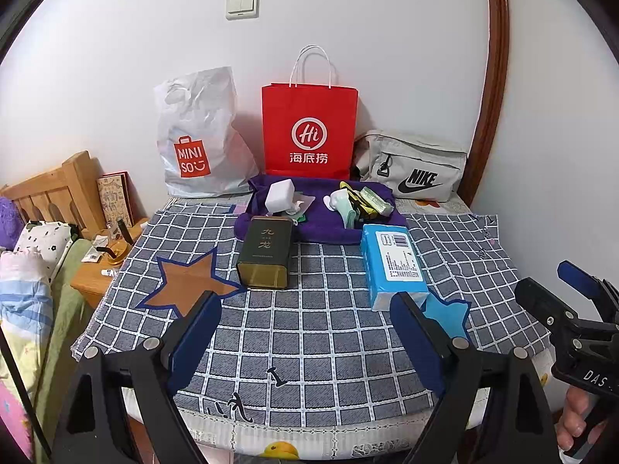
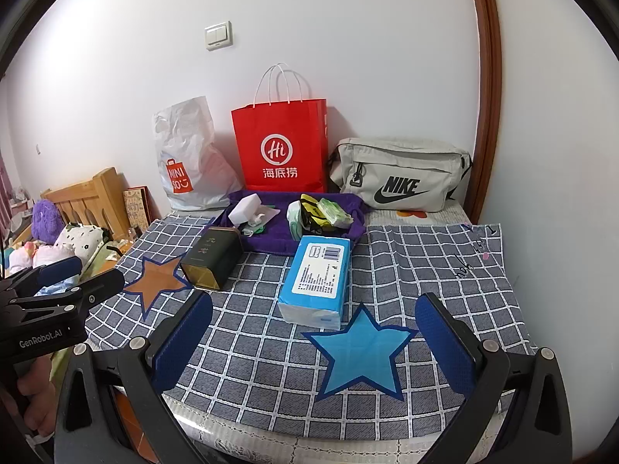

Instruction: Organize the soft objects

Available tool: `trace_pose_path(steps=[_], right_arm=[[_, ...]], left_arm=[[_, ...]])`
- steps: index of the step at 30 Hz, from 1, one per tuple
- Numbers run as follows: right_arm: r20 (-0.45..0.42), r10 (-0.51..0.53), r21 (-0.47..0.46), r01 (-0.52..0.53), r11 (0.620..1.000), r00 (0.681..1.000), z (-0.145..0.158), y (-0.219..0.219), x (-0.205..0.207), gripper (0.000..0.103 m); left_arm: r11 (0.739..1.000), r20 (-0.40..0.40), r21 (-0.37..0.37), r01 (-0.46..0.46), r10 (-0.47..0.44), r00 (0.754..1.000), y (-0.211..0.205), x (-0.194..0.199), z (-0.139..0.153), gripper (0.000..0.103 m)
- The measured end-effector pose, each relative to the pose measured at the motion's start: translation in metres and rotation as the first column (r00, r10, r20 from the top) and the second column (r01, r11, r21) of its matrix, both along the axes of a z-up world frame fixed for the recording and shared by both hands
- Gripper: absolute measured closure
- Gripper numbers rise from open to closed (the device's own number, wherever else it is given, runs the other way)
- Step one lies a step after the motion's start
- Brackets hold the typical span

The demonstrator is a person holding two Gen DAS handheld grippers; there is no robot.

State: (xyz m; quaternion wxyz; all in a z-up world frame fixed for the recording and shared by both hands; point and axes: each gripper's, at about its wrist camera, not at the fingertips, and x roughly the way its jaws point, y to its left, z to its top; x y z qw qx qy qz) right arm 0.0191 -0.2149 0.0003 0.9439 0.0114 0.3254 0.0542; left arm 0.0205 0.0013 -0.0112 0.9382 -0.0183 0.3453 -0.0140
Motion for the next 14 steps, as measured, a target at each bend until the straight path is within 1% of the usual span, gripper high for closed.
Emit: trace_pose_path(steps=[14], right_arm=[[0.002, 0.004, -0.002, -0.004, 1.000, 1.000, 0.0009, 0.0001, -0.0013, 0.000]], left_arm=[[1.000, 0.004, 0.005, -0.013, 0.013, 1.000, 0.0020, -0.0010, 0.0005, 0.014]])
